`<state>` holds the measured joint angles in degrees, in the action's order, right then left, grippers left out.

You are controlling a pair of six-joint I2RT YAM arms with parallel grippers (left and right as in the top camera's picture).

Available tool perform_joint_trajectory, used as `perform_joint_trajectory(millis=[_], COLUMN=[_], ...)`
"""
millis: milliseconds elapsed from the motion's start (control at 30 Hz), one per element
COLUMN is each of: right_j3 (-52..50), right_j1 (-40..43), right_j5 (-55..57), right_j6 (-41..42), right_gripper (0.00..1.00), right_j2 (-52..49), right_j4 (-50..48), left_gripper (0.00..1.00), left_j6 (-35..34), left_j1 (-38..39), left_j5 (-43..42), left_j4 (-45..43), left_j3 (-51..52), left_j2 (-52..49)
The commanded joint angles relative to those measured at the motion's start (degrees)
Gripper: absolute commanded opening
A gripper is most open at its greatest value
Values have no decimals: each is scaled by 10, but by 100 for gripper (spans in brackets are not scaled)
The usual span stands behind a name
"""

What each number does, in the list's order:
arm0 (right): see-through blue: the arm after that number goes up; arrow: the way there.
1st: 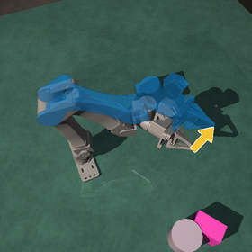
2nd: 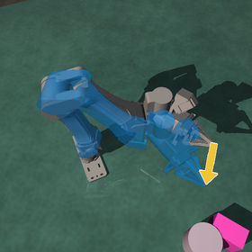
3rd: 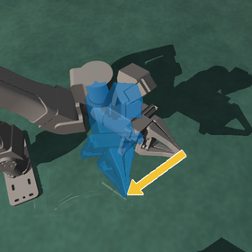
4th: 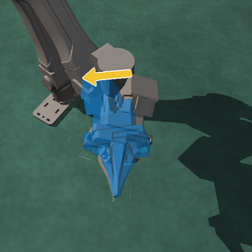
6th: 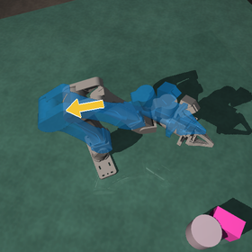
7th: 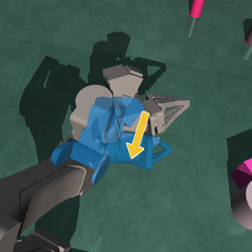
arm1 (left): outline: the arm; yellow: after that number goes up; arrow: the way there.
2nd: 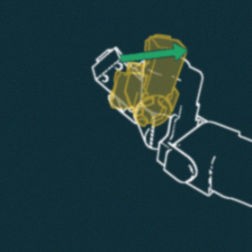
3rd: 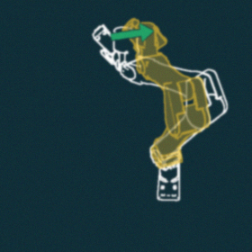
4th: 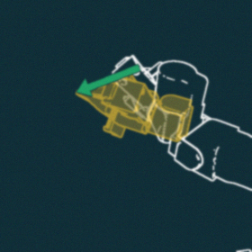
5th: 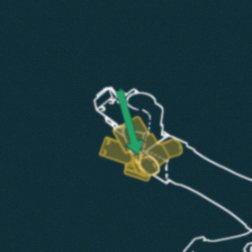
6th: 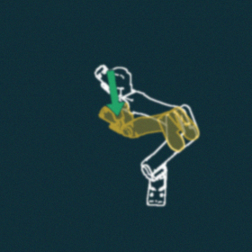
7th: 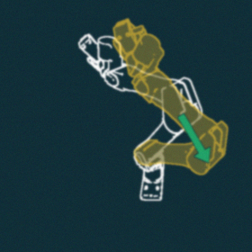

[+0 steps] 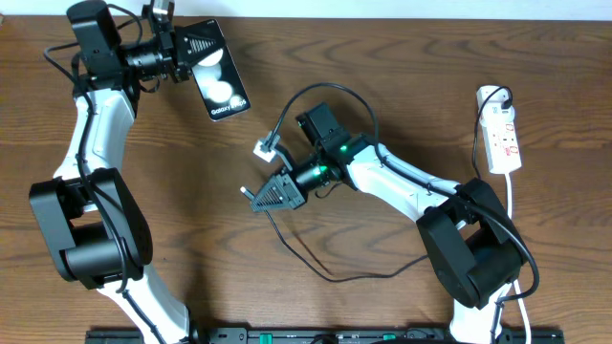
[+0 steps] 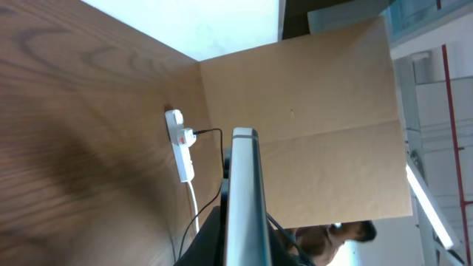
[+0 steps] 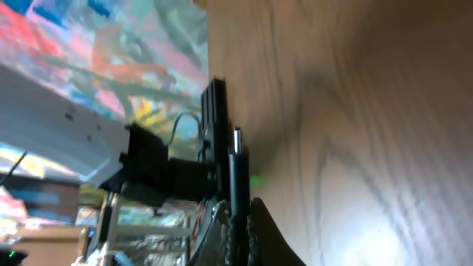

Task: Plug charger to phone and switch on socket
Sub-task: 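Grasp the black cable's plug end with the right gripper and lift, then carry the cable plug with the right gripper toward the phone's bottom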

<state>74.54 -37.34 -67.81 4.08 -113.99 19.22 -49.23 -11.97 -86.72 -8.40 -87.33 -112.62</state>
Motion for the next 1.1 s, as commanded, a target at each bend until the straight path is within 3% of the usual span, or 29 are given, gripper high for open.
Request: perform_joint_trajectory(millis=[0, 133, 500, 700, 900, 1067], right_j3=[7, 7, 7, 7, 7, 7], right_j1=[2, 3, 20, 30, 41, 51], right_j5=[10, -29, -47, -82, -79, -56], right_j6=[94, 160, 311, 356, 481, 571], right_gripper=[1, 1, 1, 1, 1, 1], right_j2=[-6, -6, -6, -6, -6, -6], right_j4=[-40, -110, -264, -384, -546, -653], left_gripper=[7, 7, 8, 8, 8, 7], left_j6=[5, -38, -296, -320, -352, -400], left_j1=[-2, -4, -37, -50, -49, -49], left_j5=[-9, 9, 38, 27, 24, 39], left_j4=[-12, -43, -313, -331, -334, -390], left_j3=[0, 0, 0, 0, 0, 0], left_j2=[6, 7, 7, 7, 7, 7])
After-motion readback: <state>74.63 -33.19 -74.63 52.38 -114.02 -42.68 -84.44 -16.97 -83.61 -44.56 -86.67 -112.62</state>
